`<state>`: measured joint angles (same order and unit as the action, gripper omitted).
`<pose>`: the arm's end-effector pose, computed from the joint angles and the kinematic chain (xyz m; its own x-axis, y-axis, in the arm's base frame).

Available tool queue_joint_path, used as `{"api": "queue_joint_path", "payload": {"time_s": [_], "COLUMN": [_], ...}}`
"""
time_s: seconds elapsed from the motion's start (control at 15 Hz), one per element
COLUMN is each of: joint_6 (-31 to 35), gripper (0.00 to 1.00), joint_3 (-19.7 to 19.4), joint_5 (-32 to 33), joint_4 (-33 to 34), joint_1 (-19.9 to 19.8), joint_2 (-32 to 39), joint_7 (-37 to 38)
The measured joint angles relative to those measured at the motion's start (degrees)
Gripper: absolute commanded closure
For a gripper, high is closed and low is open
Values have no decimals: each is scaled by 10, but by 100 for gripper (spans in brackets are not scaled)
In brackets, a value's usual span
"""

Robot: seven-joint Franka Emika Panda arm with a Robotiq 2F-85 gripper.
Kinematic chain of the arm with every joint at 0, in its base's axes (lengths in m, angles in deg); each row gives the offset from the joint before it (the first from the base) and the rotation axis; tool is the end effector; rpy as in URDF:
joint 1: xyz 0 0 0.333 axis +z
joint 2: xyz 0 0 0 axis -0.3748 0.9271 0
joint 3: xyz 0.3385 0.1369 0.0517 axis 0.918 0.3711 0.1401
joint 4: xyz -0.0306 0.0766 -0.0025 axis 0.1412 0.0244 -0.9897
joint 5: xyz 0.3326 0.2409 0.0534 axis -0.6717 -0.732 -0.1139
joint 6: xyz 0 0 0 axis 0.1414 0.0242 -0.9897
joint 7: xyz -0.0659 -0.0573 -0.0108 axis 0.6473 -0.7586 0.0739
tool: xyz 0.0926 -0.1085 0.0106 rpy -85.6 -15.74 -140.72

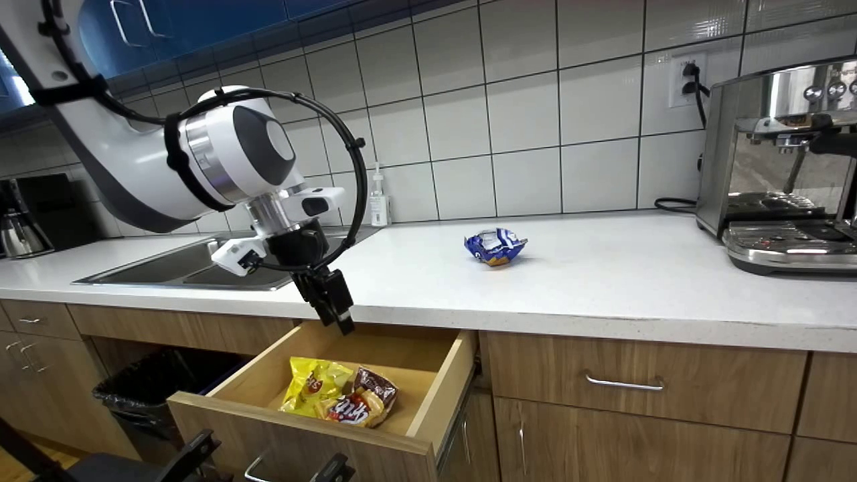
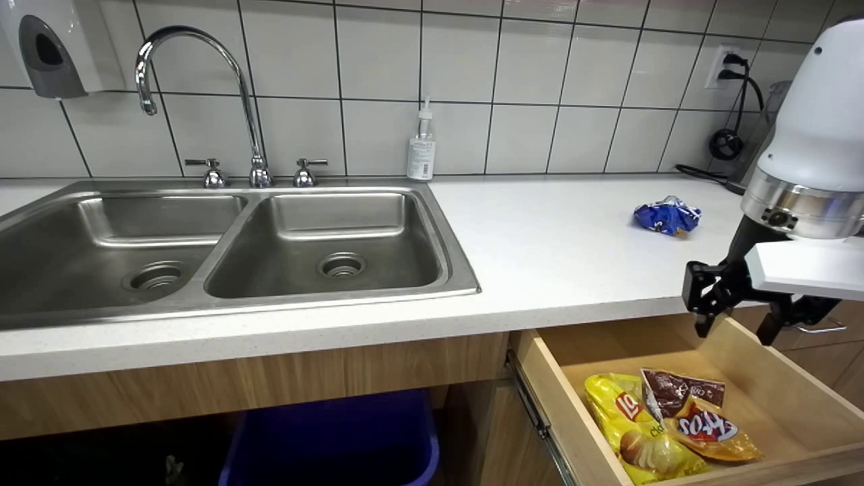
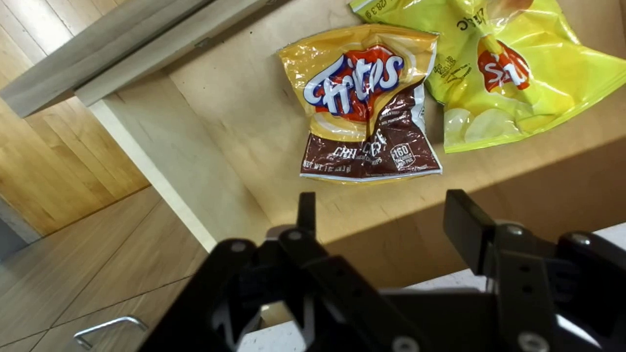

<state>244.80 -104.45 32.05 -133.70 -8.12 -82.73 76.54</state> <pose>0.3953 0.0045 0.2162 0.8932 -0.4217 0.1565 -0.4404 -0.8905 0.1142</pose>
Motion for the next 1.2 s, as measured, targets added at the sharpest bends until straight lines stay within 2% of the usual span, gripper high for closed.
{"api": "queue_joint_path", "payload": {"time_s": [0.67,0.93,1.2], "joint_6": [0,-1,-9], "gripper": [0,0,0], "joint_3": [0,63,91], "joint_5": [-16,-64,-107], "joint_4": [15,38,67], "joint_1": [5,-57,-96], "joint_2": [-20,-20,-20], "joint_7": [-11,-50,-102]}}
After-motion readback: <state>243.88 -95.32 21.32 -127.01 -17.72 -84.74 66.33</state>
